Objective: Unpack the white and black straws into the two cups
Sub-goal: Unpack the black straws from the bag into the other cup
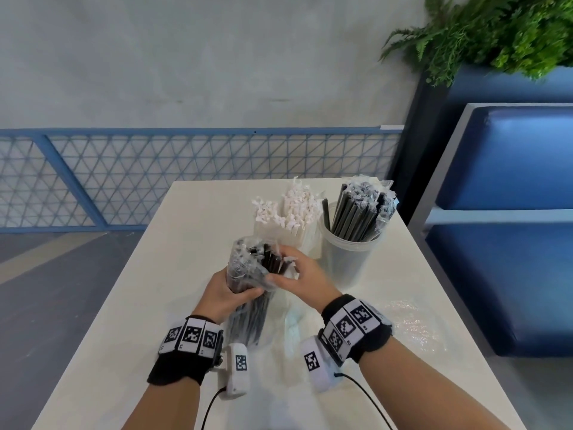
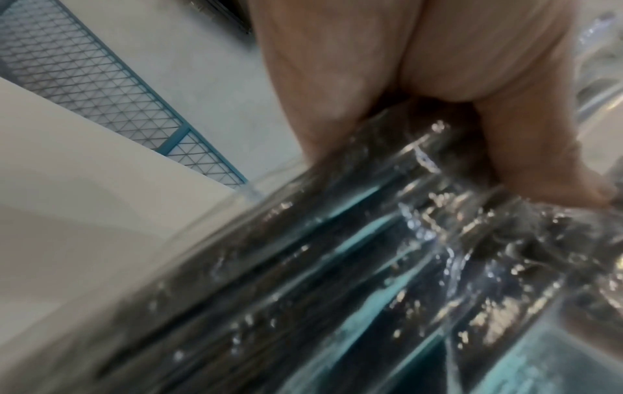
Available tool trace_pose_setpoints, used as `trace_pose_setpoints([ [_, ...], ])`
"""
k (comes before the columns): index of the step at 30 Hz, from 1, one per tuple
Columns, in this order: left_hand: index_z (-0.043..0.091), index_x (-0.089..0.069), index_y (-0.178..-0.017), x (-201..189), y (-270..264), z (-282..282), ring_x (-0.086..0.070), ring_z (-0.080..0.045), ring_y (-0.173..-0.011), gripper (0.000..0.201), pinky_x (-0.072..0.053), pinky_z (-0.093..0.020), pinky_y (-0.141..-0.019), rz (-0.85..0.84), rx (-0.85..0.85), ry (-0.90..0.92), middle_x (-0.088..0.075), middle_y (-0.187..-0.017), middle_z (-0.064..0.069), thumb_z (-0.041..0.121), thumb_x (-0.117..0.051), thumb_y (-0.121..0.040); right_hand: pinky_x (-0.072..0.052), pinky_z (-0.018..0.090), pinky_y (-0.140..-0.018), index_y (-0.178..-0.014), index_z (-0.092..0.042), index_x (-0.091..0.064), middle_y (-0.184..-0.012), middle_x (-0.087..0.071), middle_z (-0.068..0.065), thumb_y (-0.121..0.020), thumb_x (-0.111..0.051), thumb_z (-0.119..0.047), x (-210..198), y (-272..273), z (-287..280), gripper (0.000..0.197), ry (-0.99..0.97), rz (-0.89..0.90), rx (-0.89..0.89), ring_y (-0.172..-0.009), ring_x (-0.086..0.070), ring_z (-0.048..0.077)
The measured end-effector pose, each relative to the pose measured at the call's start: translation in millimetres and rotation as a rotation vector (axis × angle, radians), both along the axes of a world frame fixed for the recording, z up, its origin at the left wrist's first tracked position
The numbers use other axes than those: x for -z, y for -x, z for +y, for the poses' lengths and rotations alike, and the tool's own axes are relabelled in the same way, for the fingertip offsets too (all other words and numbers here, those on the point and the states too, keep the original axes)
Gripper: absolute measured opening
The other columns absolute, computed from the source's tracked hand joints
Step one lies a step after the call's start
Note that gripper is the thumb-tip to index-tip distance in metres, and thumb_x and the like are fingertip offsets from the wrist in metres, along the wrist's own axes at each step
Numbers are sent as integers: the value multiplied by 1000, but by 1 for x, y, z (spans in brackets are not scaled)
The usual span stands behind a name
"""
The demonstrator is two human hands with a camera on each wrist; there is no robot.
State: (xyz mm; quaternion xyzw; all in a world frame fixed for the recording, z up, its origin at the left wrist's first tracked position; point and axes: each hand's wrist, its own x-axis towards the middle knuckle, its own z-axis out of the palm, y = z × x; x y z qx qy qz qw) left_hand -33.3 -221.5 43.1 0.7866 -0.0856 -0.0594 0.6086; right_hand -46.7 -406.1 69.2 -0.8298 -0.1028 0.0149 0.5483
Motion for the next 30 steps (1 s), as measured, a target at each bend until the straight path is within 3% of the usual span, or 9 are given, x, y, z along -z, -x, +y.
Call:
trace_pose_setpoints([
  [2, 12, -64, -90, -1, 0, 3, -66, 8, -69, 30, -47, -6, -63, 9, 45, -28, -70, -67, 24, -7, -74, -69, -38, 28, -105, -127, -13, -53, -133, -52, 4, -75, -76, -22, 1, 0, 8, 57, -77, 20, -23, -122, -49, 15],
  [7, 15, -65, -89, -1, -1, 11, -67, 4, -76, 32, -49, -10, -69, 65, 142, -31, -73, -74, 18, -9, -73, -69, -45, 24, -98, -119, -5, -56, -120, -53, 6, -67, -81, -5, 1, 0, 28, 58, -268, 69, -12, -113, -55, 16],
  [11, 18, -65, -90, -1, -2, 18, -68, 2, -80, 33, -51, -12, -73, 82, 156, -38, -73, -77, 18, -6, -74, -69, -48, 35, -99, -111, -21, -57, -125, -56, 14, -62, -83, -8, 3, 0, 37, 57, -408, 148, -22, -113, -60, 20],
  [13, 19, -66, -91, -1, -3, 20, -68, 1, -83, 33, -51, -13, -76, 76, 160, -42, -74, -79, 17, -4, -76, -69, -51, 31, -95, -112, -18, -58, -123, -58, 14, -65, -81, -9, 3, 2, 41, 53, -419, 138, -12, -110, -62, 16],
  [16, 22, -66, -93, -3, -4, 23, -67, 0, -85, 35, -51, -16, -80, 51, 150, -62, -74, -82, 16, 6, -81, -65, -52, 17, -80, -106, -12, -61, -102, -67, 4, -77, -71, -2, 0, 7, 46, 32, -437, 125, 35, -90, -66, 2],
  [21, 29, -66, -87, -4, -5, 23, -67, -2, -81, 25, -51, -25, -83, 19, 92, -102, -73, -78, 14, 11, -77, -73, -54, 26, -78, -80, -22, -65, -91, -69, 10, -81, -69, -8, -7, 5, 46, 14, -508, 170, 229, -87, -66, 21],
  [25, 29, -67, -86, -4, -8, 24, -68, -6, -85, 21, -50, -24, -83, -11, 79, -147, -73, -80, 13, 13, -75, -75, -50, 16, -64, -86, -16, -58, -84, -66, 0, -80, -70, -15, -18, -3, 36, 14, -699, 193, 376, -85, -64, 20],
  [27, 28, -66, -86, -3, -9, 24, -67, -8, -85, 20, -50, -25, -82, -14, 74, -168, -72, -83, 11, 14, -75, -75, -48, 19, -64, -92, -13, -58, -84, -65, 0, -82, -67, -14, -24, -6, 31, 14, -770, 181, 412, -82, -63, 16],
  [30, 30, -64, -82, -4, -8, 21, -64, 9, -73, 22, -47, -10, -72, -16, 98, -200, -69, -69, 22, 12, -75, -75, -50, 25, -72, -99, -6, -59, -85, -64, 3, -83, -64, -11, -28, -10, 25, 18, -898, 181, 441, -78, -62, 15],
])
